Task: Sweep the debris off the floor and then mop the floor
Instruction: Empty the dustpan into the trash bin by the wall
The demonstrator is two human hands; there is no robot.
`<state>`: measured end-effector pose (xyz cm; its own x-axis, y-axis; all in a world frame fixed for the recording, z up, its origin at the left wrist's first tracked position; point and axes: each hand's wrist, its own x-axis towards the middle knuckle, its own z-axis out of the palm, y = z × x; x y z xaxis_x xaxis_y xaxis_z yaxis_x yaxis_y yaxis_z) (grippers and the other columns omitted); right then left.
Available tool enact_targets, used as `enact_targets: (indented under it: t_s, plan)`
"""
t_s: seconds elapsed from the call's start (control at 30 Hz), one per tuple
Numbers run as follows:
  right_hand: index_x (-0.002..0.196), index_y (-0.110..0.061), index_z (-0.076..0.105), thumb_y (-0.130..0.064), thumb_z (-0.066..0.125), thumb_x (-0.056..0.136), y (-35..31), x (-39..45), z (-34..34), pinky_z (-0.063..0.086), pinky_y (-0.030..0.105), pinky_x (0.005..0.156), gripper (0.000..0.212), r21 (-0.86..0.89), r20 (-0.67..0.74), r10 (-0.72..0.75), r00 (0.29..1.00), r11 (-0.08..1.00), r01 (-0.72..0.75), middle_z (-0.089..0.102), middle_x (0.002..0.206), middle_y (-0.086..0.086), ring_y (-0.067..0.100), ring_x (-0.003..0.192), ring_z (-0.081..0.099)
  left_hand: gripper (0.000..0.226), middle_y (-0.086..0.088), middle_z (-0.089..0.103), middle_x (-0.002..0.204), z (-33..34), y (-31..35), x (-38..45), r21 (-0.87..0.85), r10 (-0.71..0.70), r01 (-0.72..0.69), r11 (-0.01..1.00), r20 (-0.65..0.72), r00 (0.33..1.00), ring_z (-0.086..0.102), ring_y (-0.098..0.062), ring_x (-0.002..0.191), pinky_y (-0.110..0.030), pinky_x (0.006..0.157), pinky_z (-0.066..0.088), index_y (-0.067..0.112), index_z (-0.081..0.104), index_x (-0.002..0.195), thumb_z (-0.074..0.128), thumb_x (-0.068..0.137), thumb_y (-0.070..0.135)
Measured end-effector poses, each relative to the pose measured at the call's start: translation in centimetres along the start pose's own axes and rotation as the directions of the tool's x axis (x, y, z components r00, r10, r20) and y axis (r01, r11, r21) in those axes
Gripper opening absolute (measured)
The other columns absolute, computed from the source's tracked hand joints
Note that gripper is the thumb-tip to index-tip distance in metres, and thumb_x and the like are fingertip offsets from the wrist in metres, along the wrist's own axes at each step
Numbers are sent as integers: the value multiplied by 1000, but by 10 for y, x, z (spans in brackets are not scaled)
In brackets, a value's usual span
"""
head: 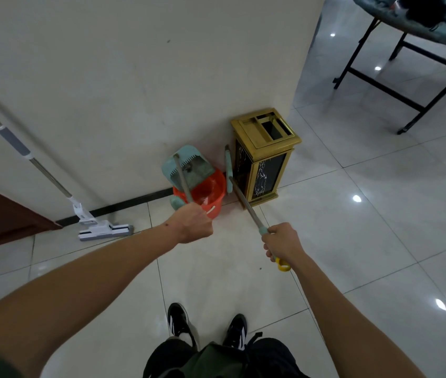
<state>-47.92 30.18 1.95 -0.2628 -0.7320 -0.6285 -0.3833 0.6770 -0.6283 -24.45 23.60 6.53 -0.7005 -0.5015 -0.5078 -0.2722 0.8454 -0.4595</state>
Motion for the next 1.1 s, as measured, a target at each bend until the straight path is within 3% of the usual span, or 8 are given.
enact_targets:
  t_s: [0.2,0.3,0.4,0.47,0.6,0.73,0.87,1.1]
  plan:
    - [109,3,66,-5,59,93,2,-2,3,55,31,50,19,7,-8,-3,1000,1000,3,64,76,18,22,52,59,18,-4,55,69,-9,6,-5,13,55,-56,998,59,997,53,-25,63,-30,57,42,9,63,82,54,92,-3]
    - [103,-1,67,-5,58,93,4,-3,2,55,31,50,14,8,-10,-9,1000,1000,9,64,76,17,23,52,59,18,-3,63,72,-10,8,-9,11,48,-49,999,44,998,61,-24,67,-29,57,42,11,65,83,56,92,-2]
    - [97,-7,63,-4,58,93,4,-5,1,53,29,48,7,17,-9,-18,1000,1000,18,63,76,17,23,52,58,19,-6,73,89,-13,5,-13,-32,-29,30,999,24,999,70,-29,83,-29,59,46,12,70,90,57,89,-2]
    - [96,-8,61,-4,58,93,6,-6,0,52,29,47,6,15,-6,-23,1000,1000,23,63,75,17,23,51,57,15,-13,73,100,-17,4,-15,-69,-85,85,994,7,996,70,-31,82,-32,61,53,9,69,92,57,88,-1]
    - [97,-6,62,-5,58,93,11,-7,-2,52,27,45,6,2,-10,-38,999,999,38,64,76,17,22,51,57,24,-10,72,94,-25,-2,-25,-155,-229,223,962,-23,973,71,-32,81,-37,65,55,7,63,112,52,92,0]
    - [98,1,64,-5,59,93,17,-11,-3,51,27,44,9,-8,-13,-34,999,999,34,63,75,18,22,49,56,25,1,72,93,-28,-15,-45,-237,-434,415,878,-31,900,71,-25,83,-33,61,42,21,62,113,51,94,10]
    - [97,4,68,-4,59,91,15,-18,4,48,26,44,13,-9,-16,-51,999,999,51,62,68,17,21,44,56,28,-2,71,91,-17,-15,-71,-324,-609,568,757,-34,792,69,-27,78,-33,58,39,23,59,120,49,95,17]
    - [91,3,66,-10,63,91,8,-44,27,50,26,45,14,-13,-30,-70,997,998,69,66,71,19,23,46,61,29,-8,71,92,0,3,-114,-488,-774,667,563,-28,633,68,-32,78,-35,63,43,24,60,122,48,95,23]
